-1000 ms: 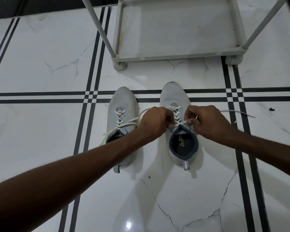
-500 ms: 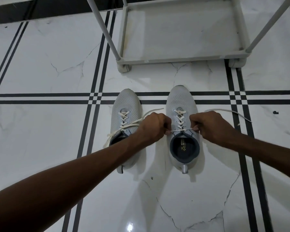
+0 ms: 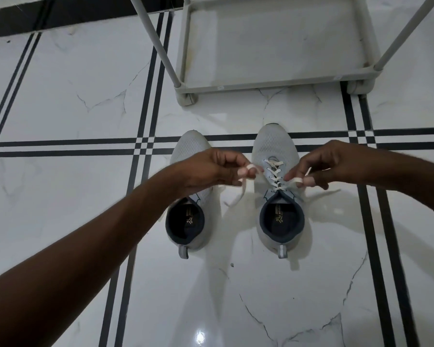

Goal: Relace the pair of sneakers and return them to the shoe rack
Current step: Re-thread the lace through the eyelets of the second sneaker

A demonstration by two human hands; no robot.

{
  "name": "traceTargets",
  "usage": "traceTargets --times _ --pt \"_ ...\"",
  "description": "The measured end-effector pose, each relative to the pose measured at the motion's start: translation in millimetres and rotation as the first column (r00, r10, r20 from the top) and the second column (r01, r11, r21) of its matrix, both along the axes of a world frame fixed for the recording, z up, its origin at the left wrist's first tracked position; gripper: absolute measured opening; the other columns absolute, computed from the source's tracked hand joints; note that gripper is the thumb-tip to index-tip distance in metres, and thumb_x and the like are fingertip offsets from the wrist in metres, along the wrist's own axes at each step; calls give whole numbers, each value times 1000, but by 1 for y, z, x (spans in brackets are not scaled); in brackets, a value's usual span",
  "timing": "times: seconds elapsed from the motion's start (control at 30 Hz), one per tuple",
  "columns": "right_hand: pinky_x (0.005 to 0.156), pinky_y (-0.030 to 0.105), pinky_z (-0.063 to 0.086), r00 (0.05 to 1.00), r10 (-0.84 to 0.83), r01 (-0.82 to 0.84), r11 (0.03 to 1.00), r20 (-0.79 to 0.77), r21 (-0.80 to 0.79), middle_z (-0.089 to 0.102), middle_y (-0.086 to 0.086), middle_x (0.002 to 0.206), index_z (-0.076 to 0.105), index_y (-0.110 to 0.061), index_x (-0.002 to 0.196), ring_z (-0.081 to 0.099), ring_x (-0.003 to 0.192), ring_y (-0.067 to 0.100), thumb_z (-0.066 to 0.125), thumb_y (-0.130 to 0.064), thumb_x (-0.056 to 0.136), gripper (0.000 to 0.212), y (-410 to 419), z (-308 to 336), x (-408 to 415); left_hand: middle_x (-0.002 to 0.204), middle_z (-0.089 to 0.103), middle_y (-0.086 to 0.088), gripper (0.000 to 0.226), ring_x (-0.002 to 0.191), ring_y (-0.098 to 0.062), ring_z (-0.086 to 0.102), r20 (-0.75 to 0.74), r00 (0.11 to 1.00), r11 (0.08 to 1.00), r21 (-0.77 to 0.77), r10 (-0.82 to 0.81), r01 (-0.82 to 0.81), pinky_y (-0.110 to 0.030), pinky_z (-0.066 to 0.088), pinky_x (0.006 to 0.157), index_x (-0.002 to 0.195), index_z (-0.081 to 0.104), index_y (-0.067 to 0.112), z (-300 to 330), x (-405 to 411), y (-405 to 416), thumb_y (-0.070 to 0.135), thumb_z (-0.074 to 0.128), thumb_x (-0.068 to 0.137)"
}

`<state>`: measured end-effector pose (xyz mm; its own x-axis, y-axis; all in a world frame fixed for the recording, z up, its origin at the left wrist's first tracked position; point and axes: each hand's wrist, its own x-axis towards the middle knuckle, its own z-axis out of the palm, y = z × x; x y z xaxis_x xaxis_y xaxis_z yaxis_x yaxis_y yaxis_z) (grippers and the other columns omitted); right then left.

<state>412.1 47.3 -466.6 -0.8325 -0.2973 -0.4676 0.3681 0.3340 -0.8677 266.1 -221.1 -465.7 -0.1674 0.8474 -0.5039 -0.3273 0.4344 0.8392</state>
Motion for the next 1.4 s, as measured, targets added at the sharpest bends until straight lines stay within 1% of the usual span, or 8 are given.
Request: traceTargets --times 0.13,0.3,0.4,0.57,0.97,1.1,1.3,1.4 --pt "49 19 48 942 -320 335 914 97 -231 77 11 95 73 -5 93 59 60 11 71 -22 80 22 -21 -15 3 104 75 2 17 105 -11 67 6 987 986 44 161 -161 -23 51 87 86 74 28 -11 15 29 20 62 95" --pt "39 21 41 804 -594 590 802 -25 -100 75 15 73 73 -4 89 53 45 12 78 -29 75 29 -47 -25 6 65 64 1 23 61 -10 60 -148 909 905 -122 388 -407 -21 47 60 96 75 11 -28 28 52 32 69 90" --pt "36 24 42 816 -556 565 825 -160 15 75 13 72 72 -14 94 55 42 15 70 -13 88 6 -52 -22 5 66 60 1 21 55 -8 49 -155 913 895 -193 377 -402 -20 37 52 106 71 8 -35 30 61 20 55 99" --pt "40 21 45 892 -387 433 879 -233 201 73 2 77 61 -31 110 64 47 18 57 -4 93 32 -55 -21 11 78 68 -4 15 58 -9 53 -86 943 926 -179 321 -332 -21 43 56 104 64 11 -39 33 62 4 52 98" --pt "36 24 45 875 -425 469 863 -232 190 74 0 70 62 -40 102 63 42 17 62 -9 92 32 -54 -29 6 84 70 -8 17 66 -10 62 173 949 958 -168 262 -234 -20 54 65 84 72 10 -42 39 58 10 60 95" --pt "40 27 47 880 -452 465 883 -146 67 74 6 71 61 -32 103 61 46 18 62 -7 92 28 -57 -30 3 73 69 -3 20 60 -7 56 98 947 941 -179 306 -285 -19 46 57 69 74 19 -39 46 60 22 70 89" --pt "53 31 50 859 -505 511 856 81 -81 64 13 73 46 -3 119 59 61 23 61 4 91 33 -51 -33 7 68 58 2 17 59 -8 47 182 936 948 -168 301 -272 -23 38 61 90 69 17 -40 43 55 17 55 97" --pt "55 31 51 854 -511 520 849 101 -97 66 13 70 49 2 115 60 61 21 65 3 88 31 -49 -34 4 66 62 6 14 58 -6 53 -49 986 977 -130 161 -166 -18 42 57 84 71 20 -33 40 54 25 61 94"
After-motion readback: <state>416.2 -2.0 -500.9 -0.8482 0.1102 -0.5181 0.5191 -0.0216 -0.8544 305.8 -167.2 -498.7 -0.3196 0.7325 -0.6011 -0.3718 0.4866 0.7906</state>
